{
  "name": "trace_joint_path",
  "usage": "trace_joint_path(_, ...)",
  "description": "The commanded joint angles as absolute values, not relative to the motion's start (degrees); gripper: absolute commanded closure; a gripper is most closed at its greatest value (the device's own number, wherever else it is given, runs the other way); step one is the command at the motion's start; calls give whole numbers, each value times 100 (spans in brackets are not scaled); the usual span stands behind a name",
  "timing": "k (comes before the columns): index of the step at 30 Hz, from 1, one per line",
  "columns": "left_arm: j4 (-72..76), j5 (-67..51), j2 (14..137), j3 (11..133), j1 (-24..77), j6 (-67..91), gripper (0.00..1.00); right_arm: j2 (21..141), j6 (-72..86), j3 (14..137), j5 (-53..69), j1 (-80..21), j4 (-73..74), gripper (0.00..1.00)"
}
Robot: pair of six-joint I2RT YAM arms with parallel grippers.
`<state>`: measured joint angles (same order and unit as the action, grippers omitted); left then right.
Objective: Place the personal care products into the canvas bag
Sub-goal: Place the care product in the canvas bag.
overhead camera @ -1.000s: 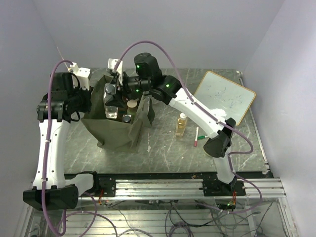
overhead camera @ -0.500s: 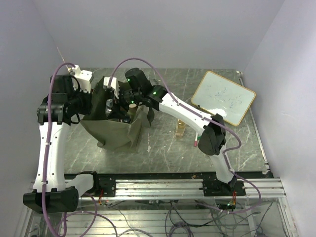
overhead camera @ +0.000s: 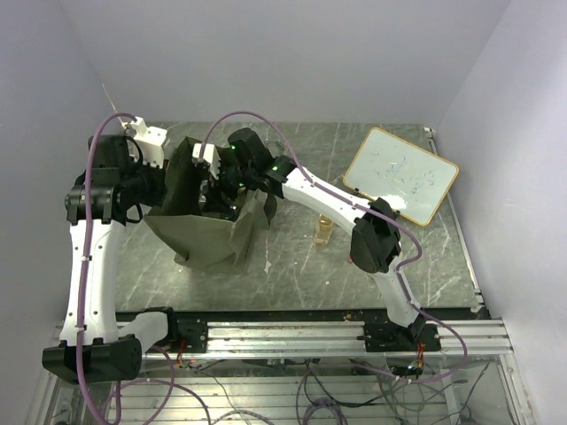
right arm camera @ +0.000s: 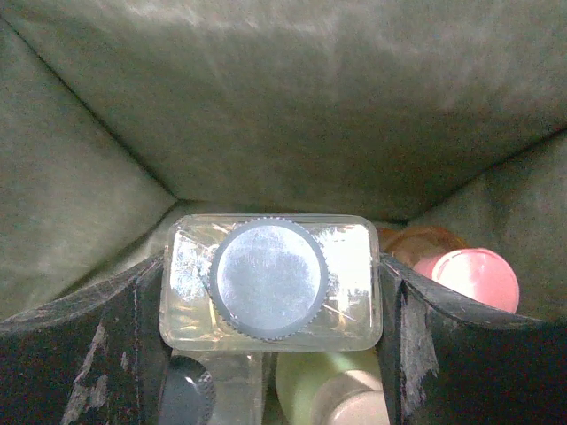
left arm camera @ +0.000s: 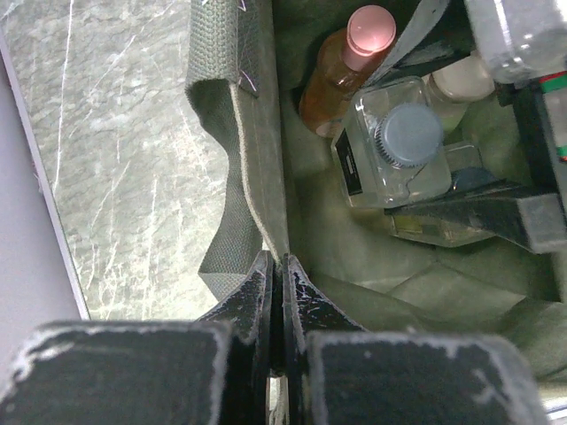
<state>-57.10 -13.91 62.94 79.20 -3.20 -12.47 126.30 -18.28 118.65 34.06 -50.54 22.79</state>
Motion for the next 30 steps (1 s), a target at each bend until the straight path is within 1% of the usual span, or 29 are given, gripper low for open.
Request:
trace_joint_path(1,-6000,-1681,6306,7949,-389,-1355,93,12434,-1955,11704,3313,-5032,1531,100)
trace_joint_path(8,-6045,-1894,6321,7943,-390,-1471,93,12593,-1945,11607,2969,-5027,1556,100)
trace_joint_path(19,-6021,-1978,6389,7935,-387,-1529,93,12541,-2033,11292,2937,-5031,1417,100)
trace_joint_path(24,-6082,-2061,6410,7933,-393,-1727,93,12659,-2018,11514,2916,-5028,1809,100)
trace_joint_path(30,-6146,-2619,6276,7789,-388,-2134,93,12231,-2063,10904,3080,-5031,1662,100)
